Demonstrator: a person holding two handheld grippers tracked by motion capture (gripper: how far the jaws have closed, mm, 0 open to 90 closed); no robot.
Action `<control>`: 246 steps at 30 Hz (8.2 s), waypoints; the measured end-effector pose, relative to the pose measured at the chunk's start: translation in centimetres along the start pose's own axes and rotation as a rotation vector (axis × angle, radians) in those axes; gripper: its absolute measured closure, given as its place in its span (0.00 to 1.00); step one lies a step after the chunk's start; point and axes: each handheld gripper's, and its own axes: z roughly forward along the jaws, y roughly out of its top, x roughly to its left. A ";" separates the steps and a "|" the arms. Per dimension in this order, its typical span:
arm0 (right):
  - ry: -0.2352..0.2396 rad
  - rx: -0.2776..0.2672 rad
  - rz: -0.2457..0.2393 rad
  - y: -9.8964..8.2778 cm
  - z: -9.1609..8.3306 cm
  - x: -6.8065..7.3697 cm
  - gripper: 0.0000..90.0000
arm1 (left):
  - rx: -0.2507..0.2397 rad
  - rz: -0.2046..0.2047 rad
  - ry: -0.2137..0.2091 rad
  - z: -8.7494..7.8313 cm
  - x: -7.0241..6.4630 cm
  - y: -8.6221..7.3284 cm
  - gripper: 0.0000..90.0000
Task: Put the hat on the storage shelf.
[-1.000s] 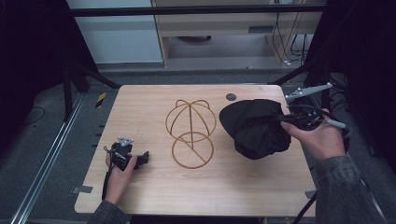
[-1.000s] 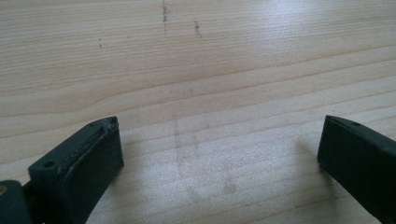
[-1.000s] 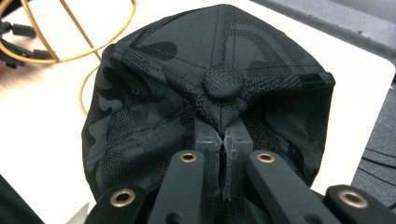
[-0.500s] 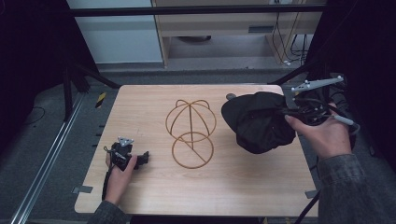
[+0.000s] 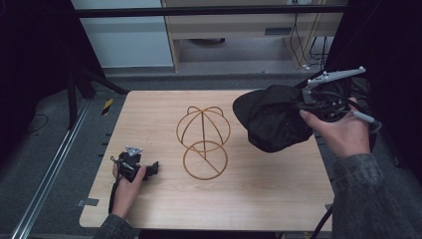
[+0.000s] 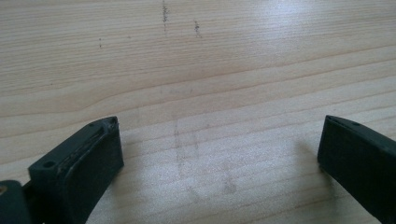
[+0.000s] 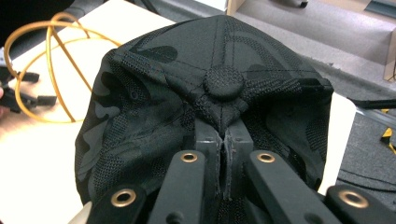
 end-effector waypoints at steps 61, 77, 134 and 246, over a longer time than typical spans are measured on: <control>0.168 -0.119 -0.048 7.6 3.4 7.2 0.97 | -0.001 0.004 -0.005 0.0 0.0 0.0 0.00; 0.215 -0.096 -0.093 8.1 4.6 9.5 0.97 | -0.003 0.002 -0.004 0.0 0.0 0.0 0.00; 0.280 0.094 -0.182 5.5 9.6 12.5 0.96 | 0.000 0.007 -0.007 0.0 0.1 0.0 0.00; 0.210 -0.020 -0.036 0.6 6.0 7.4 0.65 | -0.001 0.006 -0.007 0.0 0.1 0.0 0.00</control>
